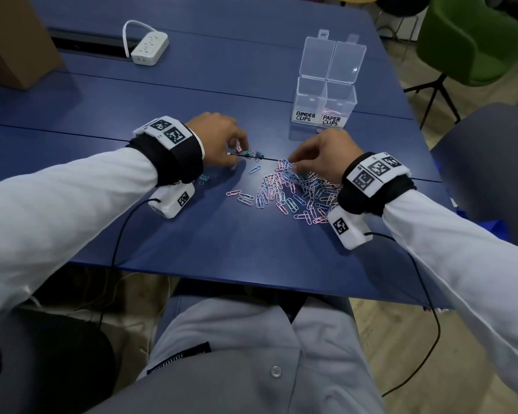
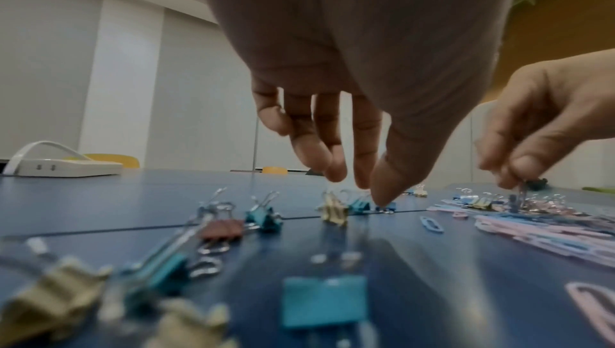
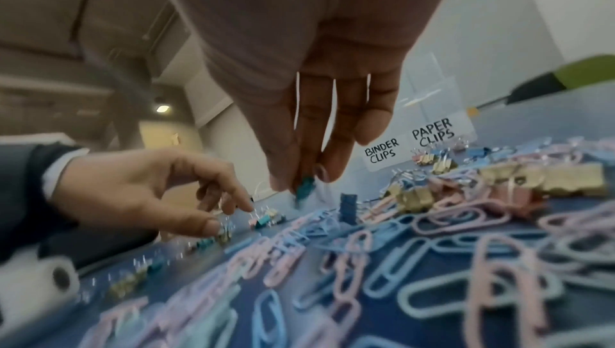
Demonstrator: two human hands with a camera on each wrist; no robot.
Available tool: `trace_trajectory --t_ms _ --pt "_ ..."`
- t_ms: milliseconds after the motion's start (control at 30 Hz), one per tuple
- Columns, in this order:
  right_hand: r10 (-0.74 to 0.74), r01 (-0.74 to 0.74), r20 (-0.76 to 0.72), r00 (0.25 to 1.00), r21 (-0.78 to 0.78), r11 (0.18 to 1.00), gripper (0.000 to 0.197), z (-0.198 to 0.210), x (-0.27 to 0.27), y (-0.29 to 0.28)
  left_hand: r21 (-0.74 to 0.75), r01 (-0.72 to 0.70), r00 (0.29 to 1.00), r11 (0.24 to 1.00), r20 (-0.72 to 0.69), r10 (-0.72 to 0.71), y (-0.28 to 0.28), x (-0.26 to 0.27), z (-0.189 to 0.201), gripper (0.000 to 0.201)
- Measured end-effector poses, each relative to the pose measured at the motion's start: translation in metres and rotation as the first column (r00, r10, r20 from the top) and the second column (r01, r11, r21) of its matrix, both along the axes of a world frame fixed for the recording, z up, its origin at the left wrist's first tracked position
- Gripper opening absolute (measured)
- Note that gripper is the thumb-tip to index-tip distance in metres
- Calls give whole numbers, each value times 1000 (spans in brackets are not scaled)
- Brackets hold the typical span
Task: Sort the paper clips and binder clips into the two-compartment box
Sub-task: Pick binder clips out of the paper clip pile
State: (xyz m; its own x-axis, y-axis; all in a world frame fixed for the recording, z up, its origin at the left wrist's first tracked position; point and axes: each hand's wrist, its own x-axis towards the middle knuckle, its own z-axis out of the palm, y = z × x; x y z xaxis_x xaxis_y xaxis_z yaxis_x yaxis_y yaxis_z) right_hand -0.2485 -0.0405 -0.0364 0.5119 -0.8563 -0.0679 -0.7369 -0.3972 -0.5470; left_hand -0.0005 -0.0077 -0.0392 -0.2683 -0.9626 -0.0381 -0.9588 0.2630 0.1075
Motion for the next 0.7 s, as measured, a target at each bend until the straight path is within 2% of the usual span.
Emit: trace_trajectory --t_ms 100,233,367,467,600,700 --pt "-55 48 139 989 50 998 18 5 1 -3 -39 55 998 998 -6 -55 3 -15 1 28" --pt "-155 126 263 952 125 984 19 9 8 -20 56 106 993 993 41 -108 8 -34 -7 28" --pt "-185 172 178 967 87 981 17 0 24 -37 105 227 973 968 6 -229 15 -50 -11 27" --pt "-156 155 38 987 37 987 19 -7 28 -39 86 225 974 971 -4 -226 13 -62 -8 33" --pt "-217 217 52 975 -6 976 30 -11 17 -39 107 193 978 975 57 -200 5 -73 -8 48" --pt "-188 189 13 982 -85 978 40 -4 3 -30 119 268 956 956 92 -279 7 -70 -11 50"
